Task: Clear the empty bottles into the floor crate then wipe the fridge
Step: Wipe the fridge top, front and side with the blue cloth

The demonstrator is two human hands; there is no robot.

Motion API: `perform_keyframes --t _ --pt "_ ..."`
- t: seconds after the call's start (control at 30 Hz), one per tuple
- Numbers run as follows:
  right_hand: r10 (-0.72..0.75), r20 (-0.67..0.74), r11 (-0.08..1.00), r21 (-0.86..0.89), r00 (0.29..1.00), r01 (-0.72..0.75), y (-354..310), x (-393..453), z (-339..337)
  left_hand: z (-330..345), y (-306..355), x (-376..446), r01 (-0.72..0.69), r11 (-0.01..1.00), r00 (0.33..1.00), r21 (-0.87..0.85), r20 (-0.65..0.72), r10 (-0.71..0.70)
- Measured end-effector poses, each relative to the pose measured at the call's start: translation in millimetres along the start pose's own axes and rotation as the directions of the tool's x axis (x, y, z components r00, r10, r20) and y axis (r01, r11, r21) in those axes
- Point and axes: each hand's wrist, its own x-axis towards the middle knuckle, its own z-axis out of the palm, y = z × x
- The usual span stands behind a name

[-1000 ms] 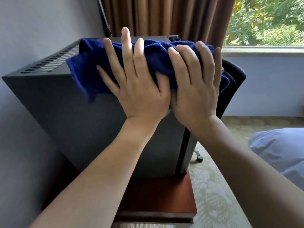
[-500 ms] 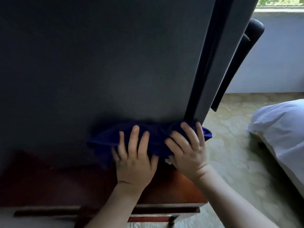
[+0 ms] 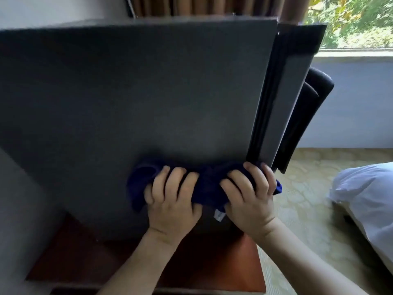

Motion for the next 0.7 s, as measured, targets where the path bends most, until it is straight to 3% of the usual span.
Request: perform_keyframes --t 0.2,0.37,0.47,0.5,0.53,0.6,0.67,0.7 --pt "0.063 -0.140 0.998 0.016 0.988 -0.061 38 165 -41 -50 -27 176 -0.026 0.996 0.986 -0.082 -0.165 0.013" --pt "0.127 -0.051 0.992 0.010 0.991 -0.126 47 235 -70 -90 -25 243 0.094 0.987 0.995 -0.131 0.046 -0.089" --pt "0.228 0.053 0.957 0.173 0.972 -0.234 31 250 -102 -126 -18 246 0.265 0.919 0.961 -0.292 0.160 -0.227" --pt "0.278 0.088 0.926 0.238 0.956 -0.292 21 253 -113 -140 -15 245 0.355 0.840 0.933 -0.409 0.212 -0.291" --pt "0.323 0.132 0.891 0.291 0.937 -0.349 9 255 -122 -154 -11 242 0.471 0.699 0.882 -0.539 0.288 -0.372" --pt "0.389 0.242 0.804 0.381 0.889 -0.456 -18 277 -143 -184 -2 250 0.642 0.305 0.735 -0.704 0.450 -0.507" --pt "0.383 0.376 0.733 0.433 0.844 -0.525 -34 302 -165 -204 -1 261 0.718 -0.060 0.543 -0.694 0.611 -0.576" --pt "0.351 0.459 0.684 0.470 0.816 -0.559 -38 311 -177 -213 -5 263 0.715 -0.162 0.476 -0.680 0.643 -0.599"
